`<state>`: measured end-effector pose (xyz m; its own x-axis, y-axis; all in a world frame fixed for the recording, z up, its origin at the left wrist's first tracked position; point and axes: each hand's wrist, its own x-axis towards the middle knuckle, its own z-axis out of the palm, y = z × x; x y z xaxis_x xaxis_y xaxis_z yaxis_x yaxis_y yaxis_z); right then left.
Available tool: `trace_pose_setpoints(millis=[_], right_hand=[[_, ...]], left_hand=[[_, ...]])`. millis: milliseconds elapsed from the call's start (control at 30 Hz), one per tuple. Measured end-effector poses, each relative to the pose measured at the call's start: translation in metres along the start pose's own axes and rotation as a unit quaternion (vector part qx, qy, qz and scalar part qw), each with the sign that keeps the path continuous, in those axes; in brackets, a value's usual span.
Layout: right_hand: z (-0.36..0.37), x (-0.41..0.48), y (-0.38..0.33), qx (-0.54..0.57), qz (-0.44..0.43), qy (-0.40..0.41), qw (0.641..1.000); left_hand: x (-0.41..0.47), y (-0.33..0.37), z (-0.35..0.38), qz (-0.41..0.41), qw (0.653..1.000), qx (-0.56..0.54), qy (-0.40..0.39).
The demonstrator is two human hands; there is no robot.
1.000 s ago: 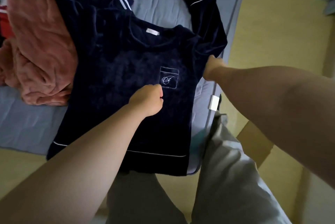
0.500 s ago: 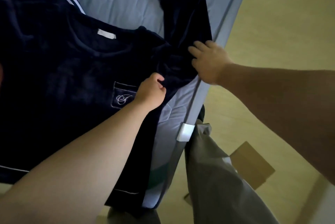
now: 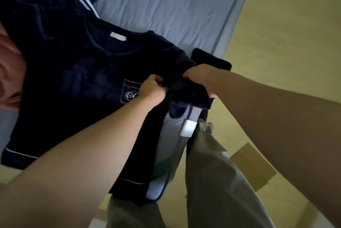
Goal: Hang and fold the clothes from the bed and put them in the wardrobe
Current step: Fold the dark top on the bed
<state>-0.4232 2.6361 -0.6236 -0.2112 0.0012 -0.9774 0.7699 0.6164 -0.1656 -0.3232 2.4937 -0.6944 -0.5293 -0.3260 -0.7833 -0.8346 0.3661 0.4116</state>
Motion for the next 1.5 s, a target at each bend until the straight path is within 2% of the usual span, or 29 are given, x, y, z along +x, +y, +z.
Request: trace_pose_setpoints(millis=[33, 67, 133, 200, 233, 267, 300, 333, 367, 400, 467, 500, 600, 667, 700, 733, 767, 800, 867, 900, 933, 1000, 1067, 1133, 1200, 1267, 1333, 1433, 1500], right_hand=[[0.010, -0.001, -0.004, 0.039, 0.026, -0.027, 0.999], [0.021, -0.001, -0.009, 0.079, 0.046, -0.049, 0.995], [0.047, 0.000, -0.020, 0.191, 0.064, -0.067, 0.977], [0.073, -0.003, -0.030, 0.297, 0.040, -0.092, 0.950], [0.084, -0.004, -0.032, 0.325, 0.020, -0.111, 0.939], [0.094, -0.005, -0.032, 0.315, -0.004, -0.124, 0.941], [0.101, -0.003, -0.031, 0.261, -0.035, -0.110, 0.958], [0.106, 0.001, -0.029, 0.159, -0.083, -0.079, 0.981], [0.109, 0.005, -0.026, 0.007, -0.139, -0.042, 0.989], [0.110, 0.011, -0.022, -0.170, -0.177, 0.002, 0.969], [0.109, 0.022, -0.011, -0.467, -0.177, 0.081, 0.863], [0.105, 0.028, -0.004, -0.541, -0.151, 0.102, 0.821], [0.093, 0.048, 0.017, -0.616, -0.075, 0.135, 0.773], [0.089, 0.056, 0.025, -0.670, -0.070, 0.152, 0.724], [0.089, 0.057, 0.025, -0.687, -0.080, 0.155, 0.705], [0.090, 0.056, 0.024, -0.689, -0.095, 0.151, 0.703], [0.095, 0.052, 0.022, -0.663, -0.112, 0.136, 0.728], [0.103, 0.046, 0.018, -0.597, -0.121, 0.107, 0.786], [0.123, 0.035, 0.010, -0.355, -0.084, -0.002, 0.931], [0.133, 0.032, 0.006, -0.230, -0.045, -0.077, 0.969], [0.143, 0.030, 0.003, -0.130, -0.016, -0.149, 0.980], [0.162, 0.025, -0.002, -0.069, 0.007, -0.270, 0.960], [0.179, 0.024, -0.003, -0.097, 0.023, -0.331, 0.938], [0.199, 0.024, 0.001, -0.140, 0.000, -0.287, 0.948], [0.217, 0.025, 0.007, -0.216, -0.058, -0.181, 0.958], [0.226, 0.032, 0.012, -0.319, -0.102, -0.088, 0.938], [0.226, 0.039, 0.015, -0.419, -0.127, -0.040, 0.898], [0.219, 0.041, 0.016, -0.476, -0.156, 0.002, 0.865], [0.219, 0.040, 0.016, -0.499, -0.191, 0.041, 0.844]], left_hand=[[-0.007, -0.004, -0.003, -0.045, 0.998, -0.053, 0.010], [-0.016, -0.010, -0.007, -0.117, 0.983, -0.136, -0.025], [-0.031, -0.032, -0.017, -0.232, 0.904, -0.321, -0.158], [-0.044, -0.058, -0.024, -0.242, 0.806, -0.481, -0.245], [-0.048, -0.069, -0.026, -0.228, 0.766, -0.545, -0.251], [-0.050, -0.076, -0.027, -0.214, 0.746, -0.588, -0.230], [-0.052, -0.080, -0.027, -0.204, 0.743, -0.607, -0.195], [-0.053, -0.081, -0.028, -0.197, 0.752, -0.611, -0.153], [-0.053, -0.083, -0.029, -0.198, 0.760, -0.609, -0.110], [-0.053, -0.087, -0.030, -0.203, 0.764, -0.607, -0.077], [-0.049, -0.098, -0.038, -0.206, 0.768, -0.605, -0.033], [-0.048, -0.104, -0.044, -0.206, 0.774, -0.598, -0.023], [-0.045, -0.119, -0.062, -0.214, 0.793, -0.570, -0.008], [-0.045, -0.128, -0.069, -0.210, 0.803, -0.558, -0.008], [-0.046, -0.133, -0.071, -0.206, 0.809, -0.551, -0.007], [-0.048, -0.138, -0.072, -0.199, 0.818, -0.540, -0.006], [-0.050, -0.142, -0.073, -0.193, 0.826, -0.529, -0.004], [-0.052, -0.146, -0.073, -0.189, 0.831, -0.523, -0.001], [-0.056, -0.156, -0.078, -0.188, 0.834, -0.518, -0.005], [-0.060, -0.159, -0.082, -0.189, 0.833, -0.520, -0.021], [-0.062, -0.163, -0.084, -0.189, 0.827, -0.528, -0.048], [-0.065, -0.173, -0.087, -0.169, 0.796, -0.575, -0.085], [-0.065, -0.184, -0.091, -0.159, 0.760, -0.625, -0.074], [-0.063, -0.194, -0.103, -0.173, 0.721, -0.670, -0.041], [-0.055, -0.207, -0.118, -0.180, 0.704, -0.687, 0.006], [-0.049, -0.214, -0.134, -0.191, 0.711, -0.675, 0.042], [-0.043, -0.218, -0.146, -0.213, 0.740, -0.634, 0.074], [-0.030, -0.220, -0.162, -0.238, 0.776, -0.572, 0.115], [-0.020, -0.217, -0.172, -0.240, 0.779, -0.562, 0.137]])
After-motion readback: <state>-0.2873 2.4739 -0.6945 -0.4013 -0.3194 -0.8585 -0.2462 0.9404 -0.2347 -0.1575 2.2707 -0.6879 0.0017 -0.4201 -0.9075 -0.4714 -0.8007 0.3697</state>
